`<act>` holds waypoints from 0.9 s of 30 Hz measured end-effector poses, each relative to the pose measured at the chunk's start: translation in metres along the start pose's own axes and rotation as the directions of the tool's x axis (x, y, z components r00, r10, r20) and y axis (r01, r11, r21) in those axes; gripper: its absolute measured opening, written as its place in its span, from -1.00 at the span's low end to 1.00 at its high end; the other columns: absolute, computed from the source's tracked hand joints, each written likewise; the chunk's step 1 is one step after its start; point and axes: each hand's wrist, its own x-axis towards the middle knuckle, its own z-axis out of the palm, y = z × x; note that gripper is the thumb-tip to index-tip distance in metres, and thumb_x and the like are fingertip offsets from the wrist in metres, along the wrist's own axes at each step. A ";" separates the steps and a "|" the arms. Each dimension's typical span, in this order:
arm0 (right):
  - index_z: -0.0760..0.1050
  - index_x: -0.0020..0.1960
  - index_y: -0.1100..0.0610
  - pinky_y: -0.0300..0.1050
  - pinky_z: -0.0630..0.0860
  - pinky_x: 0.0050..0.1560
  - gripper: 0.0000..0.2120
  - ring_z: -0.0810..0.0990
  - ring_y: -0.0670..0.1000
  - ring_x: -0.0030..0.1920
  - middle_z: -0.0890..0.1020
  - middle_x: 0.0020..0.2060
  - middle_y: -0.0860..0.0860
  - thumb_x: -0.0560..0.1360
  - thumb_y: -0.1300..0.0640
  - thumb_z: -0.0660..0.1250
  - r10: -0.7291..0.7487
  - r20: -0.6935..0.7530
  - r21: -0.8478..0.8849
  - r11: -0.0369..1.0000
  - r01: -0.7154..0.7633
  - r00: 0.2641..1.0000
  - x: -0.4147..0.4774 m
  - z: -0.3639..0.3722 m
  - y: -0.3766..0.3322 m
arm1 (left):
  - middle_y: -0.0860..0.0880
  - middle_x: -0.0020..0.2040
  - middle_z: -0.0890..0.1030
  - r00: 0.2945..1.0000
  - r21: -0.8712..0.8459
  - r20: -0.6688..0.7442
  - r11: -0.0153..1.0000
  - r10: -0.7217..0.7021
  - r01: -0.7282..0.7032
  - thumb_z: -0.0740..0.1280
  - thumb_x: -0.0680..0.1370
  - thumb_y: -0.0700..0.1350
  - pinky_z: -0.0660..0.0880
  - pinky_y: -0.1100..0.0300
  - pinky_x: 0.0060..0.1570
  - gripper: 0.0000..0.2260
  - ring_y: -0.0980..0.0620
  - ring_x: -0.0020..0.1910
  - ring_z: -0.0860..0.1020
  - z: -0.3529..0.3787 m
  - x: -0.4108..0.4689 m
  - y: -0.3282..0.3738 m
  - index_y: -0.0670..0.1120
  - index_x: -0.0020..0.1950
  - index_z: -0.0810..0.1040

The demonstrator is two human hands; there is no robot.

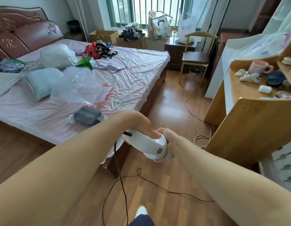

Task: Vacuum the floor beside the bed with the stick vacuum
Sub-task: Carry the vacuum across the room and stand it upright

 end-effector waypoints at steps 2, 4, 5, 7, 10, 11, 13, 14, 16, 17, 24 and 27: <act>0.57 -0.12 0.10 0.03 0.55 -0.15 -0.89 0.64 0.14 -0.30 0.66 -0.37 0.09 0.40 0.08 0.39 -0.008 -0.013 0.033 0.999 0.008 1.000 0.010 -0.001 -0.025 | -0.08 0.16 0.56 1.000 -0.003 0.008 1.000 0.008 -0.008 0.10 0.50 0.40 0.48 0.08 0.17 -0.38 -0.10 0.16 0.57 -0.022 0.026 -0.003 -0.08 0.22 0.49; 0.58 -0.17 0.13 0.03 0.55 -0.09 -0.89 0.64 0.14 -0.30 0.67 -0.38 0.09 0.40 0.08 0.39 0.001 -0.022 0.074 0.997 0.001 1.000 0.021 -0.001 -0.048 | -0.11 0.08 0.58 1.000 -0.046 0.027 0.999 0.006 -0.005 0.17 0.51 0.34 0.54 0.09 0.04 -0.49 -0.11 0.07 0.61 -0.043 0.052 -0.008 -0.08 0.12 0.49; 0.58 -0.20 0.14 0.04 0.55 -0.01 -0.88 0.64 0.14 -0.28 0.67 -0.37 0.10 0.40 0.08 0.39 0.006 -0.017 0.093 0.996 -0.005 1.000 0.026 -0.001 -0.060 | -0.12 0.07 0.59 1.000 -0.066 0.027 0.998 0.010 -0.008 0.20 0.52 0.29 0.54 0.13 -0.06 -0.54 -0.10 0.05 0.62 -0.056 0.064 -0.011 -0.08 0.10 0.50; 0.58 -0.23 0.15 0.06 0.53 0.17 -0.84 0.65 0.15 -0.23 0.68 -0.35 0.11 0.42 0.06 0.39 -0.003 -0.021 0.133 0.991 0.006 1.000 0.040 0.002 -0.089 | -0.14 0.08 0.59 1.000 -0.096 -0.015 0.995 0.023 -0.024 0.23 0.54 0.22 0.50 0.18 -0.20 -0.60 -0.10 0.01 0.62 -0.086 0.082 -0.018 -0.10 0.10 0.51; 0.59 -0.17 0.13 0.10 0.55 0.15 -0.83 0.66 0.17 -0.17 0.68 -0.28 0.12 0.45 0.02 0.40 -0.011 -0.052 0.165 0.986 0.019 0.999 0.061 0.005 -0.133 | -0.14 0.02 0.62 0.998 -0.113 -0.057 0.993 0.038 -0.044 0.25 0.51 0.26 0.50 0.16 -0.25 -0.56 -0.10 -0.11 0.61 -0.129 0.102 -0.024 -0.12 0.05 0.54; 0.61 -0.13 0.12 0.11 0.57 0.08 -0.83 0.67 0.17 -0.16 0.70 -0.25 0.11 0.43 0.01 0.43 -0.010 -0.047 0.163 0.987 0.017 0.999 0.067 0.006 -0.146 | -0.12 0.00 0.62 0.997 -0.097 -0.065 0.994 0.052 -0.058 0.26 0.48 0.30 0.49 0.16 -0.26 -0.52 -0.08 -0.14 0.61 -0.142 0.108 -0.026 -0.11 0.05 0.54; 0.62 -0.09 0.11 0.11 0.58 0.01 -0.80 0.68 0.18 -0.15 0.71 -0.21 0.11 0.39 0.00 0.48 0.000 -0.046 0.199 0.980 0.009 0.999 0.079 0.005 -0.174 | -0.12 0.00 0.63 0.995 -0.092 -0.063 0.992 0.080 -0.086 0.25 0.42 0.38 0.47 0.17 -0.26 -0.40 -0.08 -0.16 0.60 -0.168 0.121 -0.028 -0.12 0.11 0.56; 0.62 -0.12 0.12 0.11 0.58 0.01 -0.79 0.68 0.18 -0.16 0.71 -0.23 0.11 0.38 0.00 0.49 0.004 -0.048 0.224 0.975 0.007 0.999 0.084 0.004 -0.186 | -0.13 -0.01 0.64 0.994 -0.092 -0.052 0.991 0.094 -0.098 0.23 0.40 0.41 0.47 0.16 -0.24 -0.34 -0.09 -0.16 0.60 -0.180 0.126 -0.030 -0.14 0.12 0.58; 0.60 -0.18 0.14 0.10 0.57 0.02 -0.79 0.66 0.18 -0.17 0.69 -0.26 0.11 0.37 0.00 0.50 -0.008 -0.042 0.256 0.967 0.018 0.999 0.092 0.001 -0.211 | -0.14 -0.03 0.62 0.990 -0.079 -0.071 0.989 0.123 -0.128 0.23 0.39 0.42 0.47 0.15 -0.22 -0.34 -0.11 -0.18 0.59 -0.207 0.135 -0.033 -0.16 0.06 0.60; 0.59 -0.19 0.13 0.09 0.55 0.03 -0.80 0.65 0.17 -0.16 0.69 -0.23 0.09 0.37 0.01 0.50 -0.015 -0.032 0.273 0.962 0.023 0.999 0.095 0.000 -0.225 | -0.13 -0.03 0.63 0.985 -0.079 -0.102 0.985 0.142 -0.150 0.26 0.41 0.37 0.48 0.17 -0.25 -0.40 -0.09 -0.19 0.59 -0.221 0.141 -0.034 -0.16 0.03 0.61; 0.55 -0.23 0.18 0.06 0.52 0.00 -0.84 0.62 0.17 -0.24 0.66 -0.36 0.13 0.40 0.07 0.36 -0.059 0.003 0.313 0.948 0.055 0.998 0.141 -0.010 -0.312 | -0.05 -0.10 0.54 0.974 0.060 -0.205 0.995 0.096 -0.086 0.34 0.45 0.28 0.43 0.23 -0.43 -0.51 -0.04 -0.18 0.54 -0.288 0.200 -0.021 -0.14 0.03 0.54; 0.54 -0.26 0.17 0.04 0.50 -0.12 -0.77 0.60 0.16 -0.28 0.65 -0.41 0.13 0.47 0.02 0.34 -0.061 0.037 0.328 0.944 0.046 0.997 0.164 -0.024 -0.359 | -0.02 -0.10 0.50 0.942 0.200 -0.324 0.980 0.086 -0.021 0.25 0.53 0.24 0.36 0.22 -0.28 -0.57 -0.02 -0.13 0.48 -0.316 0.228 -0.001 -0.12 0.09 0.53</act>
